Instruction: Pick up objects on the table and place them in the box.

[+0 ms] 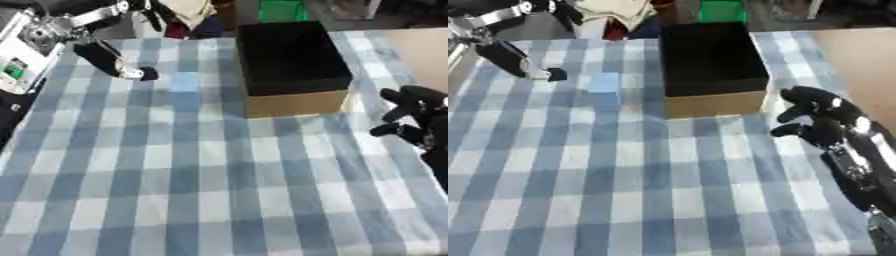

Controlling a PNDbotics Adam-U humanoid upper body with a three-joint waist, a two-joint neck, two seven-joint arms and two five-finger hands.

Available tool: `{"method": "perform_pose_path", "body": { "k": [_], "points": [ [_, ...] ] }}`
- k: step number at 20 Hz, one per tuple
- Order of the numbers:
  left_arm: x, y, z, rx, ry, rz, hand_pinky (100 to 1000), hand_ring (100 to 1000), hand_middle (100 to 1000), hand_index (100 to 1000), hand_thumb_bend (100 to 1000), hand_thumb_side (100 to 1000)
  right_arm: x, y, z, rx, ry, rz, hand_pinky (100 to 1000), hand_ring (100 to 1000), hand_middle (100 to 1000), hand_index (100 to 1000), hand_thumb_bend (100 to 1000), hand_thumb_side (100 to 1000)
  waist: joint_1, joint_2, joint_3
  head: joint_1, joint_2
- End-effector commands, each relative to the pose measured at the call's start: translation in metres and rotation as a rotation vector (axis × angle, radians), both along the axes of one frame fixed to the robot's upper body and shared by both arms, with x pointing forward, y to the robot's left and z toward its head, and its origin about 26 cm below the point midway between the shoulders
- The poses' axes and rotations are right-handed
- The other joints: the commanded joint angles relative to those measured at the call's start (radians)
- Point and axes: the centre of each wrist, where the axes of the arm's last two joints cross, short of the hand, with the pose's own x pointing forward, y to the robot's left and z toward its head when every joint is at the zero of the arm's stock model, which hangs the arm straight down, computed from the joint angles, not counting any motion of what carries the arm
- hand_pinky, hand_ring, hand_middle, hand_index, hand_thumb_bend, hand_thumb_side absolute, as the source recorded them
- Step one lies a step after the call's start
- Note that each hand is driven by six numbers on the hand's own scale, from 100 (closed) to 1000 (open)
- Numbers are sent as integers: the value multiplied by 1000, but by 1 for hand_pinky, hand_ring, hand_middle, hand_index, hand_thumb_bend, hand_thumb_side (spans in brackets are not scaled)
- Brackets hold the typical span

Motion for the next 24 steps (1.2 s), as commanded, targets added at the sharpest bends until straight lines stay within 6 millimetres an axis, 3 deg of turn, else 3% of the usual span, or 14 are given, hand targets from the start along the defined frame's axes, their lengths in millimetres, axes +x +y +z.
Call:
{"method": "perform_pose_path", "body": {
  "k": [1, 10, 15, 24],
  "points": [
    [9, 5, 2, 13, -14, 35, 942, 710, 750, 891, 549, 212, -2, 0, 8, -8, -28, 19, 705, 1000, 633, 885, 100, 583, -2, -19, -3, -4, -15],
    [25, 16, -29, 58, 13, 107, 941, 709, 751, 891, 594, 297, -2, 2, 9, -6, -24, 32, 706, 1000, 633, 885, 100, 586, -2, -20, -12, -15, -28],
    [28, 17, -39, 77, 17, 119, 940, 709, 752, 892, 638, 354, -2, 3, 9, -7, -24, 38, 706, 1000, 633, 885, 100, 587, -3, -20, -14, -20, -33],
    [32, 21, -53, 93, 29, 160, 939, 710, 753, 891, 652, 379, -2, 4, 9, -7, -24, 43, 706, 1000, 633, 885, 100, 587, -2, -19, -20, -22, -39]
  ]
}}
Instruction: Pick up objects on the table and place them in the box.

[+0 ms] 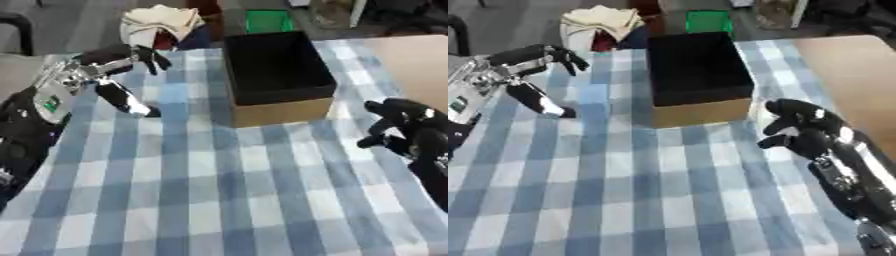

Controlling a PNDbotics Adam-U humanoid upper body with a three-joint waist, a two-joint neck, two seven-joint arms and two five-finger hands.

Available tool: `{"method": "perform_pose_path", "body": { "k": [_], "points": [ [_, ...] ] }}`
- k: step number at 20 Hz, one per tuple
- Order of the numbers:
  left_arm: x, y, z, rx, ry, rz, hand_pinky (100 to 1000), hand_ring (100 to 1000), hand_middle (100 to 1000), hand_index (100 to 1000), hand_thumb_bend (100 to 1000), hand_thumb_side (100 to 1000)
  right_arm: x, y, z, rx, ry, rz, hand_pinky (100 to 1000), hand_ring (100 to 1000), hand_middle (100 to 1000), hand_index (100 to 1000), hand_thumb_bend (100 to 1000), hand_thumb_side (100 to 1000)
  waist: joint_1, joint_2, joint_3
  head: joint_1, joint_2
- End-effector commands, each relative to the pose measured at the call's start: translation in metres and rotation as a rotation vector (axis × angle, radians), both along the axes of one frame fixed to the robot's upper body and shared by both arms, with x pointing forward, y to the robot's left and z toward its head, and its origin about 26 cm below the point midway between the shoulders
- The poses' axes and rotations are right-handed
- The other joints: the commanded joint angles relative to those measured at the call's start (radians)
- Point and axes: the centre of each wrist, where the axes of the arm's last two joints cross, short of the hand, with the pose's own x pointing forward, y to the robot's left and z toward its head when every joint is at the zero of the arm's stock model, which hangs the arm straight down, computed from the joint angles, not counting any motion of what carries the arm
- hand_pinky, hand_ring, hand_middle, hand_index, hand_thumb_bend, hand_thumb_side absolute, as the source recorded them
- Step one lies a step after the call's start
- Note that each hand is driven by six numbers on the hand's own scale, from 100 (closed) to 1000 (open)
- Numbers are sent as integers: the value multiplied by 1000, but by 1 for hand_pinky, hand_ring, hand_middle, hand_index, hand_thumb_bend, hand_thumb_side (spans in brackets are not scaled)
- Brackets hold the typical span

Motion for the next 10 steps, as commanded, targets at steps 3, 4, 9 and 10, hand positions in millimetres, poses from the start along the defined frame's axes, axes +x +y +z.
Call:
{"method": "perform_pose_path", "body": {
  "k": [3, 4, 9, 10],
  "points": [
    [2, 7, 10, 7, -36, 29, 941, 711, 756, 891, 655, 391, -2, 1, 9, 0, -30, 16, 706, 1000, 633, 885, 100, 588, -2, -16, -4, -3, -15],
    [2, 7, 8, 7, -35, 33, 942, 711, 755, 890, 654, 391, -2, 1, 9, 0, -30, 16, 706, 1000, 633, 885, 100, 587, -2, -15, -6, -2, -16],
    [4, 8, 3, -15, -50, 57, 940, 712, 757, 885, 644, 374, -1, 2, 10, 2, -33, 21, 706, 1000, 633, 885, 100, 588, -4, -11, -14, 1, -20],
    [4, 9, 3, -21, -57, 64, 940, 713, 758, 884, 643, 370, -1, 2, 10, 2, -33, 22, 706, 1000, 633, 885, 100, 588, -4, -10, -15, 2, -22]
  ]
}}
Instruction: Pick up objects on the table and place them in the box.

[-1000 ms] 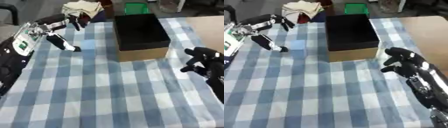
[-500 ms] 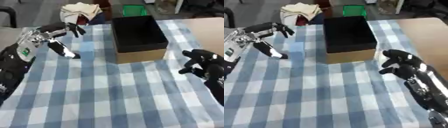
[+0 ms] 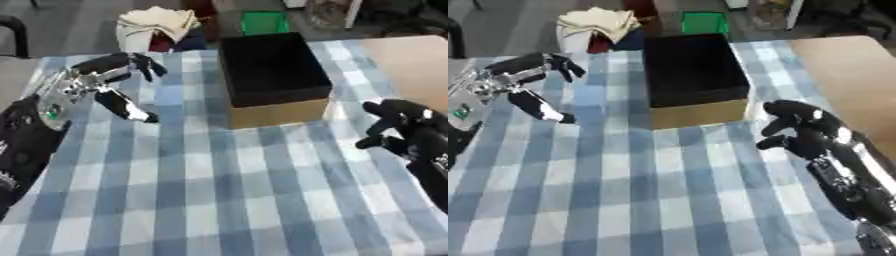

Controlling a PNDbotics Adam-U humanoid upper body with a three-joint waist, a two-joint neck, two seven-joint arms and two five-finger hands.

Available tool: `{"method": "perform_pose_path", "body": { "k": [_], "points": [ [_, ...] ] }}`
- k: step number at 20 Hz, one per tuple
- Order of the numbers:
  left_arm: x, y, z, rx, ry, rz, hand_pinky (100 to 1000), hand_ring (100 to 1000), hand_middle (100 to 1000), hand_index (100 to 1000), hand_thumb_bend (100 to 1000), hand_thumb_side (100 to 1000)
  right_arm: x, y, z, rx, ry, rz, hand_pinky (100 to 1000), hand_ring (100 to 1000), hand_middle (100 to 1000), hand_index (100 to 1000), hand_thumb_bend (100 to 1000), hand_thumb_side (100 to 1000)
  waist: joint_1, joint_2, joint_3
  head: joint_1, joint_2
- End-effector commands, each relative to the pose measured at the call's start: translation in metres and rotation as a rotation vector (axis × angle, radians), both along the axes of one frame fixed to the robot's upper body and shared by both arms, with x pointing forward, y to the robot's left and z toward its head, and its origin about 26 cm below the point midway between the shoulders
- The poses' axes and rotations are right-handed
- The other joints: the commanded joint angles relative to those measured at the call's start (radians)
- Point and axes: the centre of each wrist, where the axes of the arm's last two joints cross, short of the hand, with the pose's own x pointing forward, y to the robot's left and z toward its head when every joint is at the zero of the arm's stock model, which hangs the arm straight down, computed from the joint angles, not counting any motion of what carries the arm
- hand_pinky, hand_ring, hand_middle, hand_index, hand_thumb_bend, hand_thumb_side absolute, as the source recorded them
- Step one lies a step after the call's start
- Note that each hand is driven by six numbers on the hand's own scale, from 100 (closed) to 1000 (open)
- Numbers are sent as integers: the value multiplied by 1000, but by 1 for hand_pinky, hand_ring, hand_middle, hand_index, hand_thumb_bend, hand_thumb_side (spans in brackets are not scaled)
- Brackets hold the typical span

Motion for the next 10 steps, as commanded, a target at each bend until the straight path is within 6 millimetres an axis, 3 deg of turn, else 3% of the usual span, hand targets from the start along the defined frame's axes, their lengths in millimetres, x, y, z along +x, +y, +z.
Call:
{"method": "perform_pose_path", "body": {
  "k": [1, 10],
  "points": [
    [1, 5, 15, -15, -58, 26, 940, 713, 758, 884, 639, 367, -2, 2, 9, 4, -31, 17, 706, 1000, 633, 885, 100, 588, -3, -13, -2, 3, -13],
    [3, 7, 6, -54, -102, 80, 940, 708, 754, 877, 620, 356, -1, 4, 10, 6, -36, 26, 706, 1000, 633, 885, 100, 591, -5, -3, -16, 8, -19]
  ]
}}
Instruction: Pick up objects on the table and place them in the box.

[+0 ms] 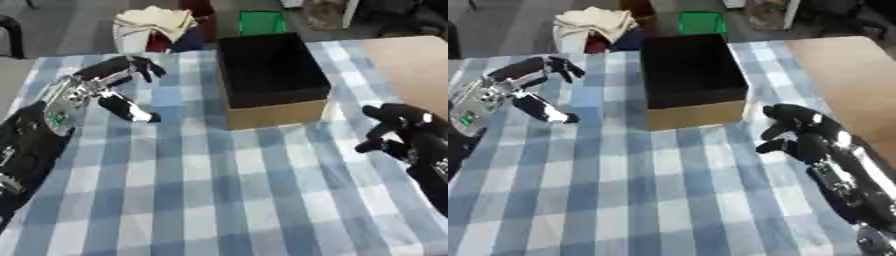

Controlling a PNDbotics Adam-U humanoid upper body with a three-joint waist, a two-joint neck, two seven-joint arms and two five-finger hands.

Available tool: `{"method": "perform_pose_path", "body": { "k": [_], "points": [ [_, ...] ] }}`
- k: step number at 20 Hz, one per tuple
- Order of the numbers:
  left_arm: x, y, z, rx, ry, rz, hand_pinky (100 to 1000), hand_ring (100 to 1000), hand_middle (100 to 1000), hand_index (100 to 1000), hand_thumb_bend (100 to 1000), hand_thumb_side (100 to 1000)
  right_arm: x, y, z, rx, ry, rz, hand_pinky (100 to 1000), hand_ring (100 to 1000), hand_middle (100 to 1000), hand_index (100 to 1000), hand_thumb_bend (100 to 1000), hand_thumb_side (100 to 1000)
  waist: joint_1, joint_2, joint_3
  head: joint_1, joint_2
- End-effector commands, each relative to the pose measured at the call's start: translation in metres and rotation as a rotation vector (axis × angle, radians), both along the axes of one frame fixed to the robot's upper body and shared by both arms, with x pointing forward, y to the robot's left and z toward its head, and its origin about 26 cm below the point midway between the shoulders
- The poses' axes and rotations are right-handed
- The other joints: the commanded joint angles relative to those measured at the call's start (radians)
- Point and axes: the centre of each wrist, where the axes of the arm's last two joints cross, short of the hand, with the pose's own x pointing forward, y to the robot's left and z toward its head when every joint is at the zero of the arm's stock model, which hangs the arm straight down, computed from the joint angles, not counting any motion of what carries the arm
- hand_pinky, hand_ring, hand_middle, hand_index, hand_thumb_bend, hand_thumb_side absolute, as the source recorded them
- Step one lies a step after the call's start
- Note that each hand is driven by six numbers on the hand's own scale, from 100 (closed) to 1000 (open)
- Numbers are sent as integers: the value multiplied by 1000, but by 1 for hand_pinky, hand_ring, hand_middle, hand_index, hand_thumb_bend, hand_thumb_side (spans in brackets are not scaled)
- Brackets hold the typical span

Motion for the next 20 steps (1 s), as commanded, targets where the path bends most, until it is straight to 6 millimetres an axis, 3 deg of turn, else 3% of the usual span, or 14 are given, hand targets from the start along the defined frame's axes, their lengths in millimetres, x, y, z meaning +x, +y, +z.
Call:
{"method": "perform_pose_path", "body": {
  "k": [1, 16, 20],
  "points": [
    [1, 5, 15, -11, -55, 21, 940, 707, 754, 877, 620, 356, -2, 1, 9, 2, -30, 16, 706, 1000, 633, 885, 100, 591, -1, -12, -3, 3, -12],
    [2, 12, 9, -59, -107, 93, 933, 693, 740, 869, 573, 335, -1, 5, 11, 2, -41, 25, 707, 1000, 633, 886, 100, 601, 5, 14, -31, 4, -27],
    [2, 14, 6, -52, -100, 103, 908, 629, 664, 851, 558, 350, 0, 6, 12, 0, -44, 25, 707, 1000, 633, 886, 100, 605, 7, 22, -37, 4, -27]
  ]
}}
